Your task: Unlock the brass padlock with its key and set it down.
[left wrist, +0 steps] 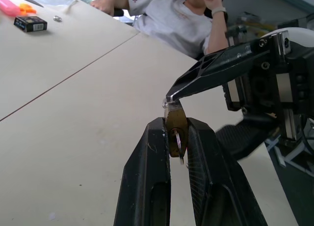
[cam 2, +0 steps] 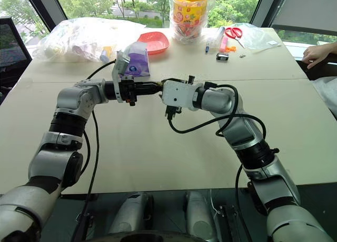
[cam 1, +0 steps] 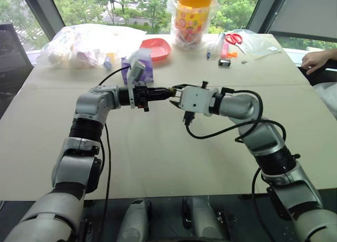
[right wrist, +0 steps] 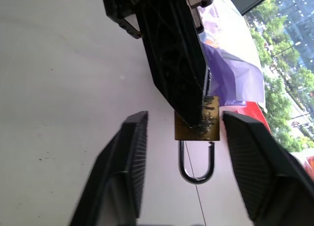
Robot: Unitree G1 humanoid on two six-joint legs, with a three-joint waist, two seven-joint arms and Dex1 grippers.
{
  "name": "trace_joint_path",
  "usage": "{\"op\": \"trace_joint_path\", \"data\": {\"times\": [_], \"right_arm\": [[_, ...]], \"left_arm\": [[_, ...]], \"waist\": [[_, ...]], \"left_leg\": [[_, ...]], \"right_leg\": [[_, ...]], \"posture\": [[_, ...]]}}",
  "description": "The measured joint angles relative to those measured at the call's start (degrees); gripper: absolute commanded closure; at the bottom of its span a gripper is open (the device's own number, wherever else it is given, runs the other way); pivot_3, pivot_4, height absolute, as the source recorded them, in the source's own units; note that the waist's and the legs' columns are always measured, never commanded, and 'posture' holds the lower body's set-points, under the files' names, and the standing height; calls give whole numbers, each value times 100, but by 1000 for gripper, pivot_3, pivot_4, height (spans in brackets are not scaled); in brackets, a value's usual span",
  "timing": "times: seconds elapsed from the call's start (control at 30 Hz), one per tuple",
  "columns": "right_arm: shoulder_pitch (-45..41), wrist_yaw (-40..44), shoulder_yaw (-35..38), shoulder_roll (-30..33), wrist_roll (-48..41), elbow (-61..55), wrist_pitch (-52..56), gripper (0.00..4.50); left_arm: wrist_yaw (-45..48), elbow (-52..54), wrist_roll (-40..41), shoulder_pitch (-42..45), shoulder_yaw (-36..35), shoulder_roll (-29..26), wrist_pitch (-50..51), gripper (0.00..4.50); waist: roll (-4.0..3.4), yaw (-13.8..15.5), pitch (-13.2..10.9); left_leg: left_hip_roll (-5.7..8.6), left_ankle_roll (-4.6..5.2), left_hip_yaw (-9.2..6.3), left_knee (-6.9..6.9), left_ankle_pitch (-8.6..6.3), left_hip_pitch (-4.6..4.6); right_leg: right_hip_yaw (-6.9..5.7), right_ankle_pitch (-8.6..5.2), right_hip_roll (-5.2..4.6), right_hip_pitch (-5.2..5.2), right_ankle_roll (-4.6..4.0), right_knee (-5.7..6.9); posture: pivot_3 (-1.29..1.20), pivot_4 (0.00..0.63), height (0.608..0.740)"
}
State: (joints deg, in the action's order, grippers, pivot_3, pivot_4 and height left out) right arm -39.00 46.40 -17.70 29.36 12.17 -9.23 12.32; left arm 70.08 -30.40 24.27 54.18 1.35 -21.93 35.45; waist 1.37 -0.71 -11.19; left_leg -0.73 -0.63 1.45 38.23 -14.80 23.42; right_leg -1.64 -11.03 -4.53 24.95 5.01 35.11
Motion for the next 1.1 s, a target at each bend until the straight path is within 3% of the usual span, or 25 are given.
{"op": "trace_joint_path", "data": {"times": [0.03,0.07,0.23,0.37,1.1], "right_arm": [[63,-6,23,39,-1,-45,57,281],[124,-25,74,53,-6,-91,153,15],[525,-314,1133,-528,-985,-827,1694,15],[531,-599,1455,-779,-1443,-1219,2411,15],[555,-911,1217,-541,-1655,-904,2495,15]], "left_arm": [[-12,9,2,-10,-8,-6,7,4500],[-19,18,6,-29,-14,-31,17,4500],[35,164,167,-244,-123,-187,271,4500],[131,432,296,-285,-122,-203,417,4500],[487,1399,716,-596,-46,-389,774,4500]], "waist": [[0,2,0],[0,6,0],[0,2,0],[0,5,0],[0,0,0]], "left_leg": [[0,0,0,0,0,0],[0,0,0,0,0,0],[-3,0,-2,0,0,0],[-2,0,-4,0,0,0],[-2,0,-3,0,0,0]], "right_leg": [[0,0,0,0,0,0],[0,0,0,0,0,0],[0,1,-1,1,-1,4],[-1,0,-1,0,-2,4],[-1,-2,-1,1,-5,2]], "posture": [[0,150,740],[0,150,740],[0,150,740],[0,150,740],[0,150,740]]}}
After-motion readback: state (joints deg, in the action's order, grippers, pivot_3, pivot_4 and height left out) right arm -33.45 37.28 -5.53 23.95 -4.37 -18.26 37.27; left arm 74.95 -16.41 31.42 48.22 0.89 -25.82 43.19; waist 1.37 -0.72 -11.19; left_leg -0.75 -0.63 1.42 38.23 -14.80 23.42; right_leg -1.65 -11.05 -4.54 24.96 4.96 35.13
